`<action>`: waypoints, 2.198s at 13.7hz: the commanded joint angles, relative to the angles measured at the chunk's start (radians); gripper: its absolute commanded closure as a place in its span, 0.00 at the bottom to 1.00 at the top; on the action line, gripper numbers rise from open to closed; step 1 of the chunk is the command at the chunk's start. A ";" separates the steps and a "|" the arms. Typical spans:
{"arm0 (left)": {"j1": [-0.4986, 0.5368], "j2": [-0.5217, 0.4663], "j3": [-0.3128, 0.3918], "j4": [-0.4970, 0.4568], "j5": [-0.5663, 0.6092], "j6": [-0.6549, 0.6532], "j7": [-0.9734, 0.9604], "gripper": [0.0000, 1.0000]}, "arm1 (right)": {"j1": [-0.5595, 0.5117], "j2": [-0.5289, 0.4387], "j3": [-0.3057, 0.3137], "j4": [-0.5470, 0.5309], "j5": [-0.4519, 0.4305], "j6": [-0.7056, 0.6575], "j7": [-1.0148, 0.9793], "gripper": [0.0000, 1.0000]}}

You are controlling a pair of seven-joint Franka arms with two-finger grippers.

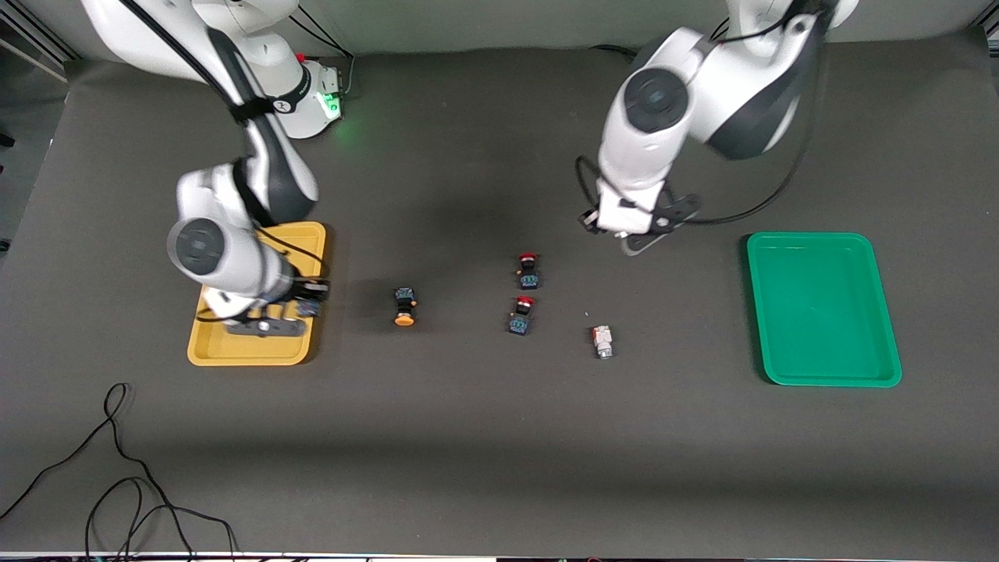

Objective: Place green and yellow buttons in trays
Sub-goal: 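Lift the yellow button with the right gripper while the left gripper lifts the green button, then lower the buttons into the trays and open both grippers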

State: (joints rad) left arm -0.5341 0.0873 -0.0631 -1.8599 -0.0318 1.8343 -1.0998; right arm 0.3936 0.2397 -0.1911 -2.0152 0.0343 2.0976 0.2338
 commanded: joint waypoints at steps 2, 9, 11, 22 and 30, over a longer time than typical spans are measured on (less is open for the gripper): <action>0.240 -0.083 0.002 -0.010 -0.005 -0.156 0.527 1.00 | 0.004 -0.002 -0.095 -0.037 0.015 0.021 -0.184 1.00; 0.660 -0.006 0.002 -0.033 0.084 -0.043 1.170 1.00 | -0.015 0.085 -0.129 -0.241 0.015 0.414 -0.280 1.00; 0.683 0.061 0.002 -0.076 0.085 0.079 1.181 1.00 | -0.015 0.137 -0.128 -0.260 0.025 0.508 -0.277 1.00; 0.734 0.391 0.002 -0.139 0.102 0.525 1.163 0.50 | -0.002 0.092 -0.129 -0.249 0.145 0.438 -0.280 0.00; 0.724 0.119 -0.009 -0.098 0.089 0.180 1.152 0.01 | 0.029 -0.025 -0.117 -0.062 0.145 0.076 -0.196 0.00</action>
State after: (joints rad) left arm 0.1927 0.3530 -0.0620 -1.9463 0.0585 2.1348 0.0700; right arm 0.3892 0.2074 -0.3116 -2.1153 0.1614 2.2117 -0.0117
